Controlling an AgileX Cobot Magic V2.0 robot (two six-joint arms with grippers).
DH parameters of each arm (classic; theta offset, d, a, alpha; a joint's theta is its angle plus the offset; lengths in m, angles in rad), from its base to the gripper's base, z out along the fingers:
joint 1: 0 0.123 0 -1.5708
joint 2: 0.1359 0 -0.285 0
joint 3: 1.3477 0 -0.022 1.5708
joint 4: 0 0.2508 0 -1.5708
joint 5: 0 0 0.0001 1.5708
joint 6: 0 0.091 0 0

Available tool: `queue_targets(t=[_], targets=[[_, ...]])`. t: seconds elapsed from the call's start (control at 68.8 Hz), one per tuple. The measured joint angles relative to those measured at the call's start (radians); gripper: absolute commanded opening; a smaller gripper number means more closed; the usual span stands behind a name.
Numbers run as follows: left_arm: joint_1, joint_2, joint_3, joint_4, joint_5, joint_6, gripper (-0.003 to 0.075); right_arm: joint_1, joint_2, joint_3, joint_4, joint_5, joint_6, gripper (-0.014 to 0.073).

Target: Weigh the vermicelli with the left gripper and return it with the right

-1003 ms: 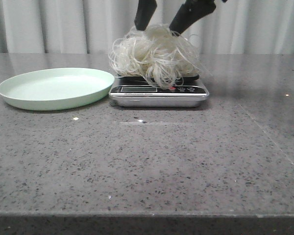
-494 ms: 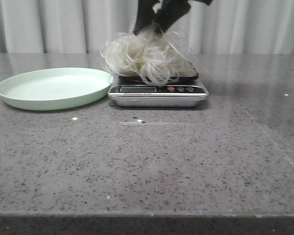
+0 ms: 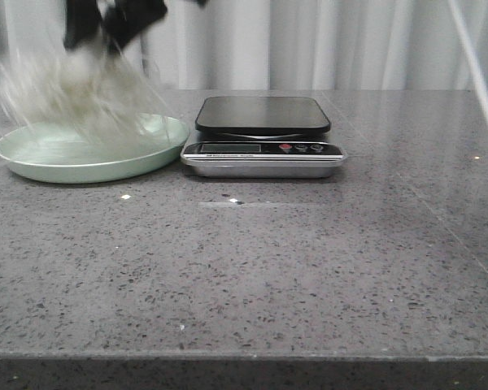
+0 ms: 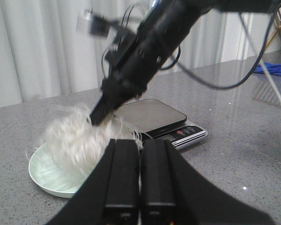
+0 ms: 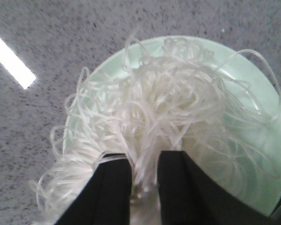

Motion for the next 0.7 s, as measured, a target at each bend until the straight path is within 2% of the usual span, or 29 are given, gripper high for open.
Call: queue_targets(t=[0.015,0.029,0.087,0.131,0.276,0.422,0.567,0.698], targets=[[0.0,0.0,0.0,0.0,0.0,0.0,0.0134,0.0,0.005,0.0,-0.002,0.002,0.0,0.0474],[0.0,0.0,0.0,0.0,0.0,0.0,0.0134,0.0,0.011,0.002,-0.004,0.002,0.0,0.0522],[0.0,0.0,0.0,0.0,0.0,0.0,0.0134,0.0,0.016,0.002,-0.011,0.002,0.0,0.0592],[0.0,0.0,0.0,0.0,0.0,0.0,0.0134,-0.002,0.016,0.002,-0.013,0.002,0.0,0.0614],[0.0,0.0,0.0,0.0,0.0,0.0,0.0134,-0.021,-0.015,-0.012,-0.015,0.009,-0.002,0.0607],[0.0,0.0,0.0,0.0,0.0,0.0,0.0134,-0.083,-0.109,0.009,-0.015,0.023,-0.002,0.0607],[0.0,0.0,0.0,0.0,0.0,0.0,0.0134,-0.15,-0.275,0.167,-0.027,-0.02,-0.004,0.0607],[0.0,0.0,0.0,0.0,0.0,0.0,0.0134,-0.202,-0.496,0.473,-0.032,-0.159,-0.004,0.0607]])
